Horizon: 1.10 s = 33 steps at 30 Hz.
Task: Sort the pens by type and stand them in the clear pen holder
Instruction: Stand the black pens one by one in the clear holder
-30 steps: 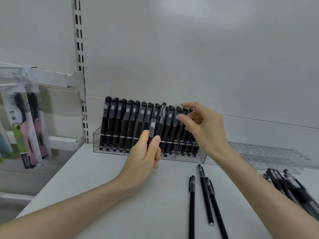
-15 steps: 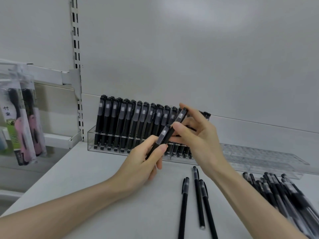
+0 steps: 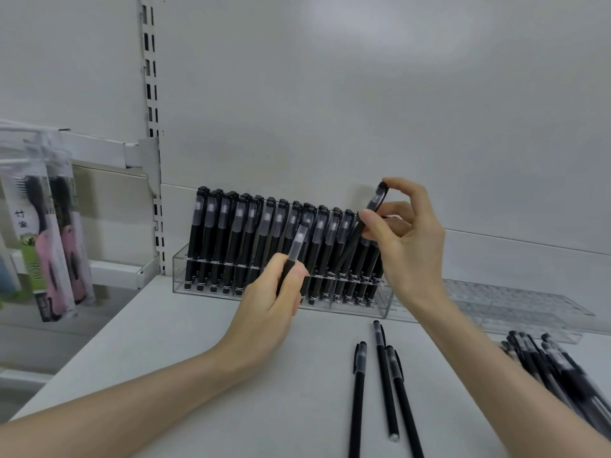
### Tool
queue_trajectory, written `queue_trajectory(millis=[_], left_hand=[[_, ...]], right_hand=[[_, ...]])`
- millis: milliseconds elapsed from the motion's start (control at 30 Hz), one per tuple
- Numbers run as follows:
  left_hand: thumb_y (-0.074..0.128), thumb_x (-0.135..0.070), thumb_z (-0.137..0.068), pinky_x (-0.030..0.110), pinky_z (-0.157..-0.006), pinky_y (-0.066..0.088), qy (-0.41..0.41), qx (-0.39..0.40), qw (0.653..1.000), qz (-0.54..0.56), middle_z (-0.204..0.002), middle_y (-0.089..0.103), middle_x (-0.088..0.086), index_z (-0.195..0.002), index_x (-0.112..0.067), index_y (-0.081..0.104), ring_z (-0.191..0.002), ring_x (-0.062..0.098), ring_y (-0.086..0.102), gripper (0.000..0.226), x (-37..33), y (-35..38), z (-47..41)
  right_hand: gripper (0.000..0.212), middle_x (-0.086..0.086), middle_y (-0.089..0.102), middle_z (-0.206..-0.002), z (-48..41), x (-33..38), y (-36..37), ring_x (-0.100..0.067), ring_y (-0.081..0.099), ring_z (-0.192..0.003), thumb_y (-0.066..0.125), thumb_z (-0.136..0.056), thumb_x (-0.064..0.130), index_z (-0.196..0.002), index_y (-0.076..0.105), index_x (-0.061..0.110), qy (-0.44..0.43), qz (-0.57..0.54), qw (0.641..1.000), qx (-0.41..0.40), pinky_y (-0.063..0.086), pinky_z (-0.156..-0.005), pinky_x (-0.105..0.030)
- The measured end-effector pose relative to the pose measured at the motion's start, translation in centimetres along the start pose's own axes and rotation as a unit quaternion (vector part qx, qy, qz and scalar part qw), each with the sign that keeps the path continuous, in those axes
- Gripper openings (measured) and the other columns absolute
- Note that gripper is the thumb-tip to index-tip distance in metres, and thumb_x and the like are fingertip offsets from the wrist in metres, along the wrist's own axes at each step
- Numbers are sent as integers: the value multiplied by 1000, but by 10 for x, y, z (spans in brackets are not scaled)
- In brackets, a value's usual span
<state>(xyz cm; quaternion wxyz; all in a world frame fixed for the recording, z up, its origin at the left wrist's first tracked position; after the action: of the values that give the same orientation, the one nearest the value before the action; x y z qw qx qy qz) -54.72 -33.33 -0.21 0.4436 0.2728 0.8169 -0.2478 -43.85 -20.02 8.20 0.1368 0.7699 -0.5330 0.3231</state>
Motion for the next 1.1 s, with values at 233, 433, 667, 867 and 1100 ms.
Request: queue_trajectory(millis=[233, 433, 667, 867, 1100], left_hand=[[40, -28, -100, 23, -48, 29, 5, 14, 1000, 13, -56, 40, -5, -85, -11, 45, -51, 10, 33, 23, 0, 0, -2], [40, -27, -99, 25, -51, 29, -2, 9, 1000, 11, -56, 41, -5, -92, -3, 49, -55, 12, 35, 27, 1, 1, -1], [39, -30, -99, 22, -46, 24, 6, 33, 999, 13, -54, 34, 1, -96, -2, 48, -50, 13, 27, 30, -2, 4, 1], [40, -27, -98, 23, -47, 26, -22, 49, 998, 39, -55, 41, -4, -96, -1, 48, -49, 10, 30, 27, 3, 6, 0], [41, -21, -100, 27, -51, 38, -2, 97, 995, 32, -61, 52, -5, -90, -15, 60, -52, 11, 43, 22, 7, 14, 2]], right_hand=[[30, -1, 66, -77, 5, -13, 13, -25, 67, -75, 71, -84, 9, -103, 62, 30, 15, 57, 996, 64, 56, -76, -46], [27, -3, 70, -76, -5, -12, 16, -19, 68, -73, 70, -84, 10, -105, 64, 26, 4, 115, 988, 100, 56, -77, -42], [26, -4, 69, -74, -1, -17, 20, -23, 66, -74, 70, -84, 13, -108, 65, 23, 21, 154, 978, 137, 53, -79, -44], [16, -1, 69, -69, 13, -4, 11, -16, 67, -67, 66, -88, 25, -103, 65, 23, 26, 114, 988, 98, 55, -73, -40], [22, -3, 73, -74, 29, -5, 21, -16, 69, -68, 66, -84, -1, -102, 62, 13, 101, -110, 980, 132, 56, -67, -24]])
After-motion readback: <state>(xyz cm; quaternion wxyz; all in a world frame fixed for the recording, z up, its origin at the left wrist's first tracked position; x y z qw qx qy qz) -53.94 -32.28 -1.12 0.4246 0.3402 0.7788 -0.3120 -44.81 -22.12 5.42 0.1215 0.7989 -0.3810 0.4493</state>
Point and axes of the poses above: each hand's wrist, its own z-axis away from the middle knuckle, its own y-axis out of the palm, x = y × z, the point moved 6 cm from there along -z, towards the middle knuckle
